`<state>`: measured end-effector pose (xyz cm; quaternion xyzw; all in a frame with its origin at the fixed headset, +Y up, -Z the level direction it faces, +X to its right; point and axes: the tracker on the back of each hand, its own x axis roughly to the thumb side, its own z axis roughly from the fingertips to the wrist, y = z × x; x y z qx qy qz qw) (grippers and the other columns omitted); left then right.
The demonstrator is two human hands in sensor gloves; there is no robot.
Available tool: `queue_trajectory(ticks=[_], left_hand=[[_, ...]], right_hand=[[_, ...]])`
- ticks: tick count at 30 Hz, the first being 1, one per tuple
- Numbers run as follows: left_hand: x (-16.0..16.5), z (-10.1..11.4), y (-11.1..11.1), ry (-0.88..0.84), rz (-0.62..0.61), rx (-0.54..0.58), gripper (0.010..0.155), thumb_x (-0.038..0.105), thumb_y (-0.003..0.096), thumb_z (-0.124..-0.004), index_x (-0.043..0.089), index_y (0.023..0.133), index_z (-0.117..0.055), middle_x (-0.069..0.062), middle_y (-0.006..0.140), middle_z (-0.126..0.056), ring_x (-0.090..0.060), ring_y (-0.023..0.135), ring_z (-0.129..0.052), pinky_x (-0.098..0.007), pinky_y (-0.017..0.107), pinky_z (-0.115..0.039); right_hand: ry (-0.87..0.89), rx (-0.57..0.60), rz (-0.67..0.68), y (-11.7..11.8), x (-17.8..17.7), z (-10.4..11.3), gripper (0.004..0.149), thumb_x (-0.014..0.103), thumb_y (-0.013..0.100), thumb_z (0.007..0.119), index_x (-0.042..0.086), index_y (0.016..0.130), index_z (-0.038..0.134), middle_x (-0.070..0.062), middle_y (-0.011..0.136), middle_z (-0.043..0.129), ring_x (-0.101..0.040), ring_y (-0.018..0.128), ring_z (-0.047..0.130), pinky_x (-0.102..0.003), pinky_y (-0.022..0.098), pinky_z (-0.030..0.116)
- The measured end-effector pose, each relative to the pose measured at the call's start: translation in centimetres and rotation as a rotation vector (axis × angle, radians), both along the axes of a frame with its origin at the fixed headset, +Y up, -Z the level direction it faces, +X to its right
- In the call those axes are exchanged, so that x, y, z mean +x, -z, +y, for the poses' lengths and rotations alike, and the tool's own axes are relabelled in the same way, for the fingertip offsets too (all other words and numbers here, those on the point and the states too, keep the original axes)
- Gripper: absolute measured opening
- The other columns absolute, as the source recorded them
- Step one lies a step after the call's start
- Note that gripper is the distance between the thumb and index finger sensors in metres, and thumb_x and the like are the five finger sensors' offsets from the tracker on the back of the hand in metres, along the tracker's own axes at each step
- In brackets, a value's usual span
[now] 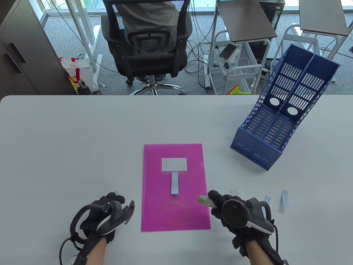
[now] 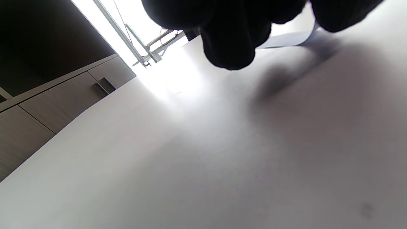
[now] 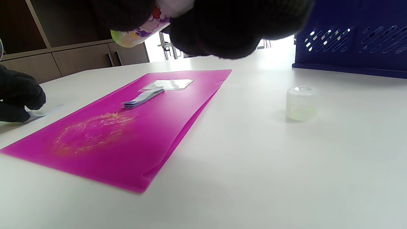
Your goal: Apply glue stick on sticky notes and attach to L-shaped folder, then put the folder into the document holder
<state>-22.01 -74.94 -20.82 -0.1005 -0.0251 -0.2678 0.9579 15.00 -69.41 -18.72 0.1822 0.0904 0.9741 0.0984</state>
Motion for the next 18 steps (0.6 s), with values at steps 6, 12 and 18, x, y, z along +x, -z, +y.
queue_trajectory(ticks=[6,12,18], left_hand=[[0.0,0.4,-0.1,-0.052,-0.011,0.025,0.036,0.046,0.0488,-0.070,0.041,0.084,-0.072,0.011,0.086,-0.087,-0.005,0.059,-0.098,-0.023,0.041,-0.084],[0.2,1.3,-0.4,-0.128,-0.050,0.047,0.035,0.045,0.0485,-0.071,0.039,0.083,-0.075,0.009,0.083,-0.090,-0.005,0.056,-0.099,-0.023,0.040,-0.085],[2.7,3.6,-1.3,-0.368,-0.193,-0.010,0.035,0.045,0.0482,-0.073,0.038,0.082,-0.079,0.008,0.079,-0.094,-0.005,0.050,-0.101,-0.022,0.037,-0.086]], right_hand=[[-0.006,-0.010,-0.003,0.0,0.0,-0.1,0.060,0.040,0.057,0.067,0.022,0.113,0.054,-0.006,0.083,0.085,-0.025,0.056,0.087,-0.035,0.042,0.080],[0.007,-0.015,-0.018,0.1,0.2,0.0,0.060,0.039,0.057,0.067,0.022,0.113,0.055,-0.007,0.083,0.084,-0.025,0.056,0.087,-0.035,0.043,0.080],[0.019,-0.010,-0.026,0.1,0.5,0.2,0.060,0.039,0.057,0.067,0.022,0.113,0.054,-0.006,0.083,0.085,-0.025,0.056,0.087,-0.035,0.043,0.080]])
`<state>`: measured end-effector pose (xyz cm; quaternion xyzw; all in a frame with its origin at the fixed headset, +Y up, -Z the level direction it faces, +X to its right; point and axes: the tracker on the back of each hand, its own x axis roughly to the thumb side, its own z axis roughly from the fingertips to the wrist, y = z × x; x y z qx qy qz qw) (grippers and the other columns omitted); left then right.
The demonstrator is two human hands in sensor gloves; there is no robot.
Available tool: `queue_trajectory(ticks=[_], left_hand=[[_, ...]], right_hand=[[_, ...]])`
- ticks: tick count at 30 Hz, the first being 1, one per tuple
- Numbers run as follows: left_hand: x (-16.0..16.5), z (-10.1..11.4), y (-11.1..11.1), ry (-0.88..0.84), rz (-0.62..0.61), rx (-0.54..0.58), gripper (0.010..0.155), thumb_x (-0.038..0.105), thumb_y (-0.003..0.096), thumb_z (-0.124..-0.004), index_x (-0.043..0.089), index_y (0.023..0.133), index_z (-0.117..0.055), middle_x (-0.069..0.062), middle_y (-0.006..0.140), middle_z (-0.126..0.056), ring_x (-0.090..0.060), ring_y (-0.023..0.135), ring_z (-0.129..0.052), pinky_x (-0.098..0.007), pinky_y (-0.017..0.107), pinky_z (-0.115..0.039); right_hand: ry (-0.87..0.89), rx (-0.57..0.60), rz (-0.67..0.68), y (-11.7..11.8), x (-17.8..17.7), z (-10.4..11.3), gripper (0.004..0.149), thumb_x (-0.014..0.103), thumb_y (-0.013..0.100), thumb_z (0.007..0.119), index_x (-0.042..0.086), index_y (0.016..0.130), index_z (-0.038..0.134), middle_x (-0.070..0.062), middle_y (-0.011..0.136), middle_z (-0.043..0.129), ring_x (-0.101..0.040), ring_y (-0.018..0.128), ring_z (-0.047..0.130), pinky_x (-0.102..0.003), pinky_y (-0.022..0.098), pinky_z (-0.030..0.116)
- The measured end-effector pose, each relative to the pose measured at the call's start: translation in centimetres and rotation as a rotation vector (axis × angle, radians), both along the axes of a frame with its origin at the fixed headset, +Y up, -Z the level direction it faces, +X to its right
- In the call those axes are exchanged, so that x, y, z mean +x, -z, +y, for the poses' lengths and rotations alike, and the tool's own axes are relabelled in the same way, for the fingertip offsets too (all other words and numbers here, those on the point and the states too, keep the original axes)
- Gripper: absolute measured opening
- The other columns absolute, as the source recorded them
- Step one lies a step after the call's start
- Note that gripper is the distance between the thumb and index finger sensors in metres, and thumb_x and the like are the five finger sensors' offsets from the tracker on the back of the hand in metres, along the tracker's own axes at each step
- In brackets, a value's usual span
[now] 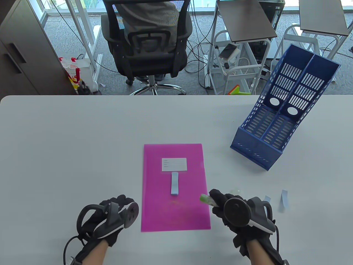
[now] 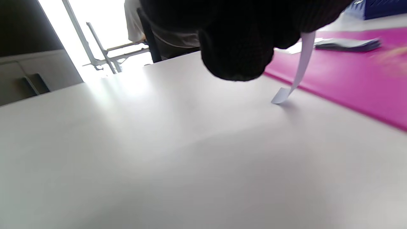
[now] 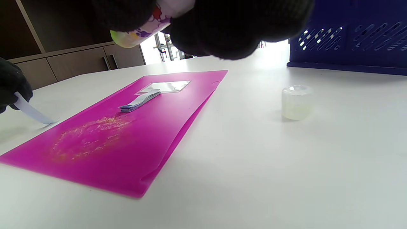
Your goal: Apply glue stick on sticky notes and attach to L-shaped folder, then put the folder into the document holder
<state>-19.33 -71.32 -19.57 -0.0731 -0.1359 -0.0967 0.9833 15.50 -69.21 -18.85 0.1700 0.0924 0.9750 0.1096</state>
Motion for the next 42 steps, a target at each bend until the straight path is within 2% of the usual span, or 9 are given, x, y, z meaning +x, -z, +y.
queue_trajectory(ticks=[6,10,14,17,22,25,33,38,42], left_hand=[[2.7,0.5,0.7,-0.431,-0.149,-0.353,0.033,0.045,0.0485,-0.076,0.037,0.080,-0.084,0.008,0.075,-0.099,-0.003,0.045,-0.103,-0.020,0.033,-0.088],[3.3,-0.3,2.7,-0.482,-0.079,-0.492,0.033,0.043,0.0491,-0.078,0.036,0.081,-0.085,0.005,0.075,-0.099,-0.005,0.044,-0.103,-0.022,0.032,-0.087],[3.7,-1.3,4.8,-0.263,0.042,-0.489,0.034,0.043,0.0492,-0.078,0.035,0.081,-0.085,0.005,0.073,-0.099,-0.005,0.042,-0.102,-0.022,0.031,-0.086],[4.2,-1.8,5.9,-0.098,0.103,-0.406,0.034,0.044,0.0489,-0.078,0.034,0.080,-0.084,0.005,0.072,-0.099,-0.005,0.039,-0.102,-0.021,0.029,-0.086],[5.4,-3.1,6.7,0.011,0.156,-0.357,0.035,0.044,0.0489,-0.077,0.032,0.081,-0.083,0.004,0.070,-0.098,-0.005,0.038,-0.101,-0.021,0.028,-0.085],[5.8,-3.5,6.8,0.046,0.151,-0.336,0.035,0.045,0.0487,-0.077,0.032,0.080,-0.083,0.004,0.066,-0.097,-0.003,0.037,-0.100,-0.021,0.028,-0.085],[5.7,-3.9,6.8,0.026,0.160,-0.315,0.034,0.045,0.0484,-0.078,0.032,0.079,-0.083,0.004,0.063,-0.095,-0.006,0.037,-0.099,-0.022,0.029,-0.084],[5.1,-4.0,7.0,-0.030,0.181,-0.342,0.034,0.045,0.0479,-0.078,0.034,0.079,-0.083,0.004,0.062,-0.095,-0.006,0.038,-0.099,-0.023,0.030,-0.085],[4.7,-4.1,7.0,-0.056,0.181,-0.357,0.034,0.045,0.0484,-0.078,0.034,0.080,-0.082,0.004,0.063,-0.094,-0.006,0.040,-0.098,-0.023,0.032,-0.084]], right_hand=[[-0.009,-0.019,-0.007,0.2,0.0,-0.3,0.060,0.039,0.057,0.067,0.022,0.113,0.054,-0.007,0.084,0.084,-0.025,0.057,0.087,-0.035,0.043,0.080],[-0.016,-0.029,-0.006,0.2,-0.1,-0.3,0.060,0.039,0.057,0.067,0.022,0.113,0.054,-0.007,0.083,0.084,-0.025,0.057,0.087,-0.035,0.043,0.080],[-0.024,-0.047,-0.012,0.3,-0.1,-0.6,0.060,0.039,0.058,0.067,0.022,0.113,0.054,-0.007,0.083,0.084,-0.025,0.057,0.087,-0.035,0.043,0.080],[-0.031,-0.088,-0.022,0.4,-0.1,-0.8,0.060,0.039,0.059,0.065,0.020,0.114,0.052,-0.007,0.083,0.084,-0.024,0.055,0.087,-0.035,0.042,0.080],[-0.055,-0.118,-0.046,0.4,0.0,-1.0,0.065,0.041,0.063,0.055,0.016,0.113,0.021,-0.007,0.077,0.085,-0.020,0.046,0.086,-0.033,0.036,0.080],[-0.060,-0.146,-0.044,0.3,-0.1,-1.1,0.061,0.041,0.065,0.053,0.015,0.108,0.017,-0.007,0.075,0.085,-0.019,0.043,0.085,-0.032,0.033,0.079],[0.007,-0.158,0.045,0.3,-2.0,-0.9,0.052,0.037,0.064,0.063,0.024,0.108,0.039,-0.010,0.080,0.083,-0.022,0.050,0.085,-0.035,0.039,0.079],[0.140,-0.155,0.172,1.2,-7.1,-0.2,0.049,0.037,0.058,0.072,0.027,0.105,0.062,-0.011,0.075,0.087,-0.019,0.046,0.087,-0.032,0.036,0.081],[-0.002,-0.090,0.265,1.7,-12.2,-0.8,0.050,0.041,0.057,0.069,0.024,0.104,0.064,-0.008,0.068,0.088,-0.015,0.040,0.086,-0.031,0.032,0.080]])
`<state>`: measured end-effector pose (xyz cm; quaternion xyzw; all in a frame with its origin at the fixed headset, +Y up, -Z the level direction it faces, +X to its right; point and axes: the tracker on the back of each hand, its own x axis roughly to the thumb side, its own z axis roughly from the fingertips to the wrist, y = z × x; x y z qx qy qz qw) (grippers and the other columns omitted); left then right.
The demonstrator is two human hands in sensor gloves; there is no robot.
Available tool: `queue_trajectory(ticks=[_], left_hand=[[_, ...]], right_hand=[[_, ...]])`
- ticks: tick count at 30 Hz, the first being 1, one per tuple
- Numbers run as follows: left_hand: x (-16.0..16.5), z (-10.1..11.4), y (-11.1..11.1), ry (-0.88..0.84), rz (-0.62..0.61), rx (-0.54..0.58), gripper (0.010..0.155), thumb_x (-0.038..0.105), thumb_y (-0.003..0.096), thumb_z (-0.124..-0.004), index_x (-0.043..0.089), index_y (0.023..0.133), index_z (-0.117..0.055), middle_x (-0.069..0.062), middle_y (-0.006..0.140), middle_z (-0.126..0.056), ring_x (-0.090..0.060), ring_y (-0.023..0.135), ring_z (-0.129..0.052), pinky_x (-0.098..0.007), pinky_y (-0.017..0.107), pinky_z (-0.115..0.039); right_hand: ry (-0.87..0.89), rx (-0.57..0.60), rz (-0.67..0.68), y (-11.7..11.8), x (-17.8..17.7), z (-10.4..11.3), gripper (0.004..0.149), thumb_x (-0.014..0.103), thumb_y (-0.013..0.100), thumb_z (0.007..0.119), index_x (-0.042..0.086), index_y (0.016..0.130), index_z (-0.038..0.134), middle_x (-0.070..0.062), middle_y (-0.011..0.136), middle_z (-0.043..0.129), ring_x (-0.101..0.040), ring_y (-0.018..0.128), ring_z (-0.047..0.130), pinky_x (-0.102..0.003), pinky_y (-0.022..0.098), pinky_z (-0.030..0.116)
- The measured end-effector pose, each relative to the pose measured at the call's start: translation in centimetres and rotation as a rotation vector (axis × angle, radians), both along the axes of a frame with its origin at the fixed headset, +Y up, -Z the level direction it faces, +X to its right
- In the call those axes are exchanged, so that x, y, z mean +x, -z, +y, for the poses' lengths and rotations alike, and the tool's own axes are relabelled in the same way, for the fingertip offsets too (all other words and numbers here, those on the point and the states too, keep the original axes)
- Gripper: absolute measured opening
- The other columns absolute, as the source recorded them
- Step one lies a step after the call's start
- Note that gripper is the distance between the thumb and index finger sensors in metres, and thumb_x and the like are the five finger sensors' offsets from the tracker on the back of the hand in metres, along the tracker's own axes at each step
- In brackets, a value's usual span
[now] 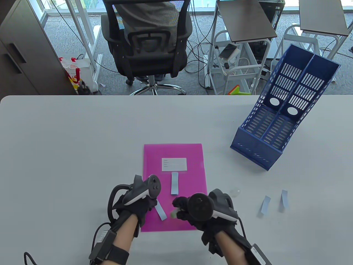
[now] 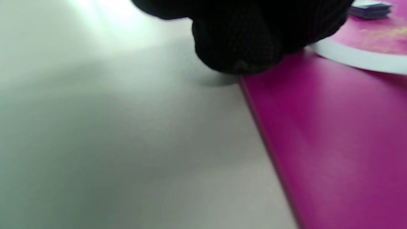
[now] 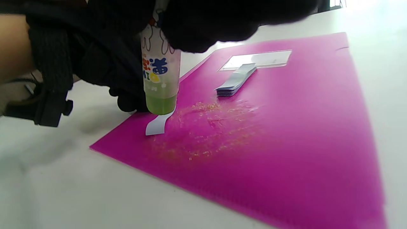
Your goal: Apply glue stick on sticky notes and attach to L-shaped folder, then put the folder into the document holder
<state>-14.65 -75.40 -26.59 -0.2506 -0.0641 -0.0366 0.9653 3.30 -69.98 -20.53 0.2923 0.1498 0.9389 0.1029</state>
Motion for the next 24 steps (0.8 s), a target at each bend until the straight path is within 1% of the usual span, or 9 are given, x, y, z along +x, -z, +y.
queue_trajectory(ticks=[3,5,8,9,11,15,19,23,24], left_hand=[[-0.1,0.0,0.0,-0.013,0.001,-0.012,0.034,0.045,0.0489,-0.077,0.034,0.081,-0.081,0.004,0.064,-0.093,-0.006,0.042,-0.098,-0.024,0.033,-0.084],[-0.1,0.0,-0.1,0.007,-0.030,-0.023,0.035,0.045,0.0497,-0.076,0.035,0.083,-0.079,0.005,0.068,-0.092,-0.005,0.045,-0.097,-0.024,0.036,-0.083],[-0.3,0.0,-0.1,-0.004,-0.030,-0.049,0.037,0.048,0.0508,-0.072,0.036,0.085,-0.077,0.006,0.071,-0.090,-0.005,0.048,-0.096,-0.024,0.038,-0.083],[-0.5,-0.1,0.0,-0.040,-0.021,-0.069,0.039,0.050,0.0508,-0.070,0.035,0.087,-0.077,0.005,0.072,-0.089,-0.006,0.049,-0.096,-0.024,0.039,-0.083],[-0.8,-0.2,0.1,-0.075,-0.003,-0.083,0.039,0.049,0.0516,-0.069,0.035,0.087,-0.076,0.004,0.072,-0.088,-0.007,0.049,-0.095,-0.025,0.039,-0.082],[-1.1,-0.5,0.3,-0.105,0.017,-0.067,0.035,0.046,0.0516,-0.070,0.036,0.084,-0.077,0.005,0.068,-0.088,-0.005,0.045,-0.095,-0.023,0.037,-0.082],[-1.2,-0.6,0.4,-0.117,0.024,-0.066,0.033,0.046,0.0510,-0.071,0.036,0.082,-0.078,0.006,0.067,-0.088,-0.005,0.044,-0.095,-0.023,0.036,-0.082],[-1.8,-0.9,0.5,-0.174,0.049,-0.087,0.033,0.046,0.0509,-0.071,0.037,0.082,-0.078,0.006,0.067,-0.086,-0.004,0.044,-0.095,-0.023,0.036,-0.082],[-1.9,-0.9,0.5,-0.185,0.057,-0.087,0.033,0.046,0.0510,-0.071,0.038,0.082,-0.078,0.006,0.066,-0.086,-0.005,0.044,-0.095,-0.023,0.036,-0.082]], right_hand=[[-0.109,0.034,0.061,0.3,-2.6,-0.5,0.051,0.042,0.057,0.067,0.022,0.104,0.063,-0.007,0.066,0.088,-0.014,0.039,0.085,-0.030,0.031,0.080],[-0.144,0.049,0.084,0.5,-3.9,-0.8,0.051,0.042,0.057,0.068,0.021,0.104,0.065,-0.007,0.064,0.089,-0.014,0.038,0.085,-0.030,0.031,0.080],[-0.188,0.051,0.106,0.8,-4.9,-1.0,0.051,0.042,0.057,0.069,0.020,0.103,0.067,-0.006,0.062,0.089,-0.014,0.036,0.085,-0.030,0.030,0.080],[-0.199,0.059,0.116,0.8,-5.2,-1.0,0.051,0.043,0.056,0.069,0.020,0.102,0.068,-0.007,0.061,0.090,-0.014,0.036,0.085,-0.030,0.029,0.080],[-0.213,0.070,0.130,0.8,-5.6,-0.9,0.051,0.043,0.056,0.070,0.019,0.102,0.069,-0.007,0.059,0.090,-0.014,0.035,0.085,-0.030,0.029,0.080],[-0.251,0.096,0.159,1.0,-6.4,-0.8,0.051,0.043,0.056,0.070,0.019,0.101,0.070,-0.006,0.058,0.091,-0.014,0.034,0.085,-0.030,0.028,0.080],[-0.262,0.184,0.164,1.3,-7.1,-0.9,0.049,0.043,0.055,0.069,0.020,0.099,0.071,-0.006,0.058,0.091,-0.013,0.033,0.086,-0.029,0.027,0.080],[-0.241,0.262,0.143,1.9,-7.6,-1.4,0.049,0.043,0.055,0.068,0.020,0.098,0.070,-0.006,0.057,0.090,-0.012,0.032,0.085,-0.028,0.026,0.080],[-0.231,0.266,0.143,1.9,-7.6,-1.4,0.049,0.043,0.055,0.067,0.020,0.098,0.070,-0.006,0.056,0.090,-0.011,0.031,0.085,-0.028,0.025,0.080]])
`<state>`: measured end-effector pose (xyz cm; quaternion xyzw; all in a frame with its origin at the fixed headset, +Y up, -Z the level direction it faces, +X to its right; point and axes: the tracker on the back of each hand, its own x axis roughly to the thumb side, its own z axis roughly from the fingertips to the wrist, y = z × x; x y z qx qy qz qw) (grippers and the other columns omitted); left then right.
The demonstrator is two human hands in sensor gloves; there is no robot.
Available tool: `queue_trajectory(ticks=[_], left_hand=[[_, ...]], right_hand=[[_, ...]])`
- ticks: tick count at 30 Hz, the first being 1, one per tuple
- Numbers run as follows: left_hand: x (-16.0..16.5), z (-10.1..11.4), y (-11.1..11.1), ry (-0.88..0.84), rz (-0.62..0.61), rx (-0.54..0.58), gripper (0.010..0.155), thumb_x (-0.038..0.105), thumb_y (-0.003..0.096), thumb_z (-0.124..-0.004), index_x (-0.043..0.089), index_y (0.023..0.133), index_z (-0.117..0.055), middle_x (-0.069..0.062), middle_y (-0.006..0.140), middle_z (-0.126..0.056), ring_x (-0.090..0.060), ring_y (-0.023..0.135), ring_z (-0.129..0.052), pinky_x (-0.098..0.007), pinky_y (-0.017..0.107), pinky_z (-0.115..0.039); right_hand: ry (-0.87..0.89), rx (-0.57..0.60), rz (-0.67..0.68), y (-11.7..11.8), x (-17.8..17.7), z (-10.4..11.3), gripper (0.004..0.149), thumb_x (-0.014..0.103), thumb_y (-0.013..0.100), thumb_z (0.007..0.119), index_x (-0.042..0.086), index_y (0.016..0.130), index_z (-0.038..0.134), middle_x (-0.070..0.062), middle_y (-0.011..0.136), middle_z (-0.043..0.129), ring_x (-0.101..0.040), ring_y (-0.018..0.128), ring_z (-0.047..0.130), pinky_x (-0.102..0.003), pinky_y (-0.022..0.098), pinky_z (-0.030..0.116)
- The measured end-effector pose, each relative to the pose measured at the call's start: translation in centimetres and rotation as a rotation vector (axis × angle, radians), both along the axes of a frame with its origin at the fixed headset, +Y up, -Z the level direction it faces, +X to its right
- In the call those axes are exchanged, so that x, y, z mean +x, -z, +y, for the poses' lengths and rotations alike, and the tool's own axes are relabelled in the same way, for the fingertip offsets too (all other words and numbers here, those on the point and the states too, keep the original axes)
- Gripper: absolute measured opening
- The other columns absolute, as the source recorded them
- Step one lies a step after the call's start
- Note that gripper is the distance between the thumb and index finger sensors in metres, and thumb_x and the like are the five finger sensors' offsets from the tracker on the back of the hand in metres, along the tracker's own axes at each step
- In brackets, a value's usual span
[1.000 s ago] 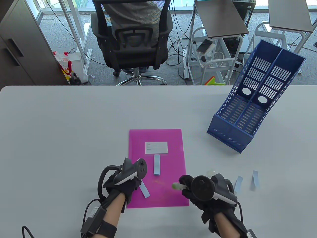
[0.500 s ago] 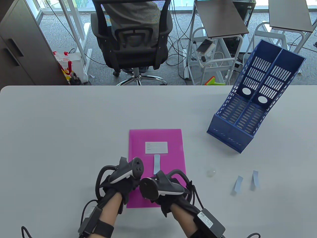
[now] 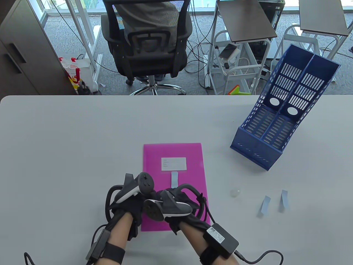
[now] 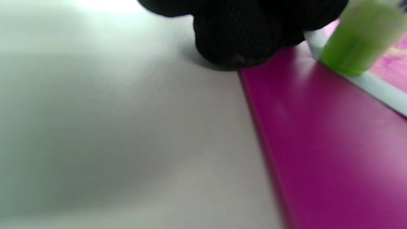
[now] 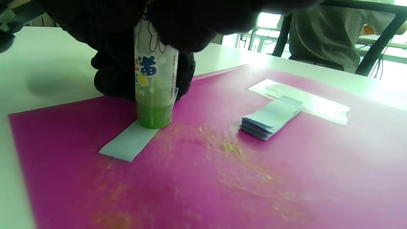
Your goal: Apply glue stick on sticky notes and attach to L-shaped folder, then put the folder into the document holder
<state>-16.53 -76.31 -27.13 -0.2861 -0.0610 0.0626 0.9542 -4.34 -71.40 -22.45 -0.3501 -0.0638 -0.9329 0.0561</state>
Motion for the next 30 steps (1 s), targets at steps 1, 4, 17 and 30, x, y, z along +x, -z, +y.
queue_trajectory(ticks=[1,4,17,30], left_hand=[[0.0,0.0,0.0,-0.007,0.003,-0.002,0.032,0.045,0.0508,-0.071,0.037,0.081,-0.078,0.006,0.066,-0.086,-0.005,0.044,-0.095,-0.024,0.036,-0.082],[0.0,0.0,0.0,0.008,-0.004,0.013,0.032,0.046,0.0503,-0.071,0.038,0.081,-0.078,0.007,0.065,-0.087,-0.004,0.043,-0.095,-0.023,0.035,-0.083],[-0.7,-0.4,0.0,-0.046,0.016,0.001,0.033,0.047,0.0497,-0.071,0.039,0.081,-0.078,0.008,0.064,-0.085,-0.003,0.042,-0.094,-0.023,0.035,-0.082],[-0.7,-0.4,0.0,-0.049,0.020,0.000,0.032,0.047,0.0494,-0.072,0.039,0.080,-0.078,0.008,0.064,-0.085,-0.003,0.042,-0.094,-0.023,0.035,-0.082]], right_hand=[[0.004,-0.013,-0.002,-0.1,0.1,0.0,0.050,0.043,0.055,0.067,0.018,0.098,0.070,-0.006,0.055,0.090,-0.011,0.030,0.084,-0.028,0.025,0.080],[-0.030,-0.072,0.020,-1.0,0.7,0.3,0.050,0.043,0.055,0.067,0.016,0.098,0.070,-0.006,0.053,0.090,-0.011,0.028,0.084,-0.028,0.023,0.080],[-0.038,-0.047,0.010,-0.7,0.0,0.2,0.050,0.043,0.055,0.067,0.017,0.098,0.069,-0.005,0.052,0.090,-0.010,0.028,0.084,-0.027,0.023,0.080],[-0.041,-0.041,0.031,-0.9,0.1,0.1,0.050,0.043,0.055,0.066,0.017,0.098,0.069,-0.005,0.052,0.090,-0.010,0.028,0.084,-0.027,0.024,0.080]])
